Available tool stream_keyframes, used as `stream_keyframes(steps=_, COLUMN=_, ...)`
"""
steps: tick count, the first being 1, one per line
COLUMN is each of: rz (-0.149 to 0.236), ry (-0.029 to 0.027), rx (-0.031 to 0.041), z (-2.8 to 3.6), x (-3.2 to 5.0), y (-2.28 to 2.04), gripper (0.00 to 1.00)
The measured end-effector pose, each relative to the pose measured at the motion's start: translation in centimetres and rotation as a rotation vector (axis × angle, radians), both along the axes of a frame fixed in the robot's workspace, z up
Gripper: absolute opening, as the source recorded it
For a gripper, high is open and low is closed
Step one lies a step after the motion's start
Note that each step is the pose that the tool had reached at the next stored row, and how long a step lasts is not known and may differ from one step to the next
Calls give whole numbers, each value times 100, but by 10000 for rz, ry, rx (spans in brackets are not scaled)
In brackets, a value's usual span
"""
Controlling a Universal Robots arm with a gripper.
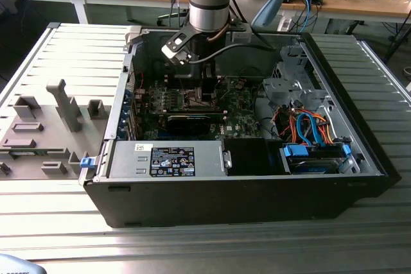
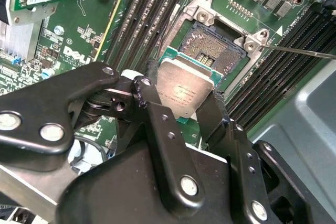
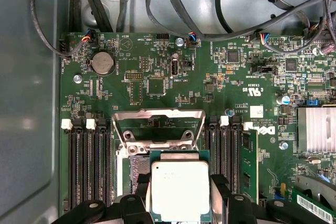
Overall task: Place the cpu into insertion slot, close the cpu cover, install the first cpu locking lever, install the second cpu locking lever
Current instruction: 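Place the cpu into insertion slot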
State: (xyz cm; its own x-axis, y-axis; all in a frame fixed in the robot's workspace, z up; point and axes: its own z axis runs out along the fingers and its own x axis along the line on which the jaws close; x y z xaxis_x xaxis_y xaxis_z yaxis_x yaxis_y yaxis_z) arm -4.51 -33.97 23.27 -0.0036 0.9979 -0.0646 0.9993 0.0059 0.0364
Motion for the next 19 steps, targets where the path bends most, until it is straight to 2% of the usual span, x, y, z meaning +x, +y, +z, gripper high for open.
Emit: stream_keyframes(steps=19, rz=-2, ry=-1, rx=2, z=-68, x=-1, y=40, gripper=54)
